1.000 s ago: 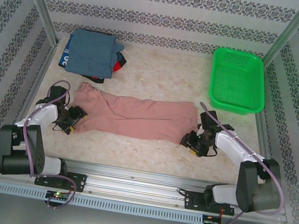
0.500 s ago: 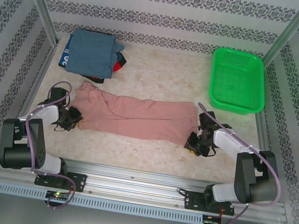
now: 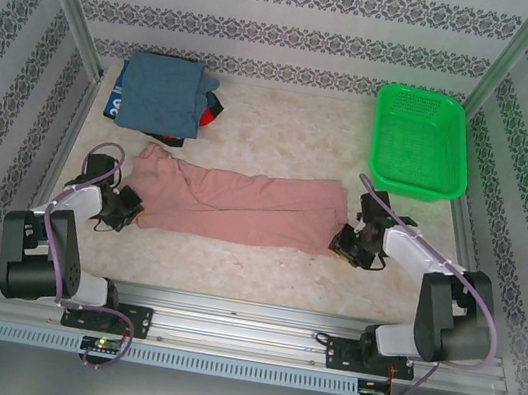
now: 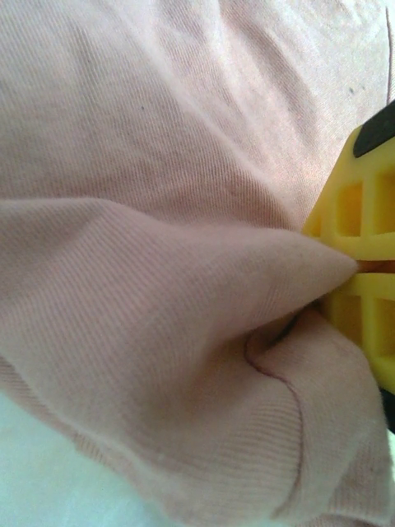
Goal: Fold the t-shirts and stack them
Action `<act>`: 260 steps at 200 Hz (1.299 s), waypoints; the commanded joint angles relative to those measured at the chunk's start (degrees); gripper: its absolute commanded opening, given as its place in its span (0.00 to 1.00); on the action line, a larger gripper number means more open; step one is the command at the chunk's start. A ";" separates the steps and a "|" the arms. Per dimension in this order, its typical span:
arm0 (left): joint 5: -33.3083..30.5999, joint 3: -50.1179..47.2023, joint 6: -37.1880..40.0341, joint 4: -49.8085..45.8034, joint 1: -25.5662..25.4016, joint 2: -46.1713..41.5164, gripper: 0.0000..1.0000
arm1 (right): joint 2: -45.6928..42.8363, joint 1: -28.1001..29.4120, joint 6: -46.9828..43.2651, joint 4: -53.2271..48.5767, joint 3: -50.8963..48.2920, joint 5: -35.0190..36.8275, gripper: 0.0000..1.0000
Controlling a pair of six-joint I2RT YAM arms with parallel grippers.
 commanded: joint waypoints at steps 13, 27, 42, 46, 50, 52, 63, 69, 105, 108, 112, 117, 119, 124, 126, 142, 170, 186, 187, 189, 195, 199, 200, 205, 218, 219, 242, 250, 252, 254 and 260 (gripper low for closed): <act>1.25 0.75 1.42 -0.50 0.76 -0.54 0.06 | -2.94 1.40 1.03 -1.62 -0.02 -2.12 0.37; 1.24 0.57 1.28 -0.15 0.75 -0.41 0.06 | -2.22 1.81 1.64 -0.62 -0.74 -2.23 0.37; 1.44 0.57 1.30 -0.13 0.73 -0.26 0.06 | -1.21 2.38 2.03 -0.10 -0.96 -1.77 0.37; 1.45 0.56 1.30 -0.13 0.75 -0.23 0.06 | -1.05 2.44 2.15 0.10 -0.94 -1.83 0.37; 1.45 0.54 1.30 -0.13 0.75 -0.27 0.06 | -0.93 2.56 2.22 0.21 -0.90 -1.85 0.37; 1.47 0.59 1.30 -0.13 0.75 -0.27 0.06 | -0.85 2.62 2.25 0.26 -0.85 -1.79 0.37; 1.45 0.66 1.37 -0.21 0.75 -0.28 0.06 | -0.55 2.88 2.30 0.17 -0.49 -1.54 0.37; 1.43 0.59 1.39 -0.22 0.75 -0.26 0.06 | -0.26 3.04 2.13 -0.08 -0.26 -1.38 0.37; 1.76 0.31 1.12 0.26 0.75 -0.27 0.06 | -0.42 3.38 1.73 -2.40 -0.43 0.28 0.36; 1.77 0.30 1.08 0.31 0.73 -0.27 0.06 | -0.46 3.39 1.78 -2.42 -0.56 0.34 0.36; 1.78 0.23 1.03 0.38 0.75 -0.27 0.06 | -0.48 3.47 1.82 -2.37 -0.75 0.42 0.36; 1.83 0.15 0.95 0.40 0.75 -0.27 0.06 | -0.43 3.42 1.82 -2.37 -0.93 0.52 0.36; 1.83 0.20 0.95 0.42 0.75 -0.27 0.06 | -0.46 3.49 1.89 -2.28 -1.04 0.54 0.36; 1.79 0.18 0.94 0.53 0.75 -0.27 0.06 | -0.23 3.58 1.95 -2.17 -1.22 0.52 0.36; 1.84 0.21 0.94 0.56 0.75 -0.27 0.06 | -0.21 3.58 1.92 -2.05 -1.24 0.52 0.37; 1.79 0.14 1.03 0.46 0.75 -0.25 0.06 | 0.40 3.92 1.91 -1.44 -1.50 0.61 0.37; 1.80 0.25 1.22 0.16 0.75 -0.36 0.06 | 1.45 4.19 1.85 -0.32 -1.25 0.94 0.36; 1.83 0.22 1.21 0.18 0.75 -0.47 0.06 | 1.76 4.37 2.04 0.83 -1.25 0.62 0.36; 1.80 0.22 1.21 0.16 0.75 -0.50 0.06 | 1.70 4.33 2.06 0.88 -1.25 0.57 0.36; 1.82 0.20 1.21 0.14 0.75 -0.48 0.06 | 1.68 4.42 2.12 0.91 -1.25 0.53 0.36; 1.88 0.20 1.21 0.12 0.76 -0.52 0.06 | 1.81 4.42 2.22 1.04 -1.09 0.52 0.35; 1.87 0.22 1.27 0.05 0.75 -0.57 0.06 | 1.88 4.50 2.21 1.02 -1.00 0.52 0.35; 1.86 0.18 1.28 0.05 0.75 -0.60 0.06 | 1.89 4.56 2.19 1.01 -0.95 0.52 0.35; 1.78 0.20 1.30 0.05 0.75 -0.62 0.06 | 2.00 4.62 2.13 0.85 -0.78 0.68 0.35; 1.77 0.13 1.34 0.11 0.75 -0.68 0.06 | 2.32 4.65 2.00 0.81 -0.85 0.96 0.32; 1.82 0.13 1.32 0.13 0.75 -0.70 0.06 | 2.24 4.64 2.00 0.86 -0.87 0.96 0.32; 1.92 0.12 1.30 0.06 0.75 -0.79 0.06 | 1.90 4.73 2.39 1.49 -1.16 0.74 0.24; 1.78 0.13 1.30 0.05 0.75 -0.88 0.06 | 1.64 4.72 2.37 1.39 -1.08 0.70 0.23; 1.79 0.11 1.30 0.05 0.75 -0.88 0.06 | 1.53 4.79 2.35 1.34 -1.01 0.70 0.23; 1.78 0.06 1.30 0.05 0.80 -0.89 0.06 | 1.48 4.78 2.31 1.22 -0.99 0.74 0.23; 1.92 0.11 1.39 -0.04 0.75 -0.89 0.06 | 1.31 4.72 2.14 1.01 -0.90 0.78 0.22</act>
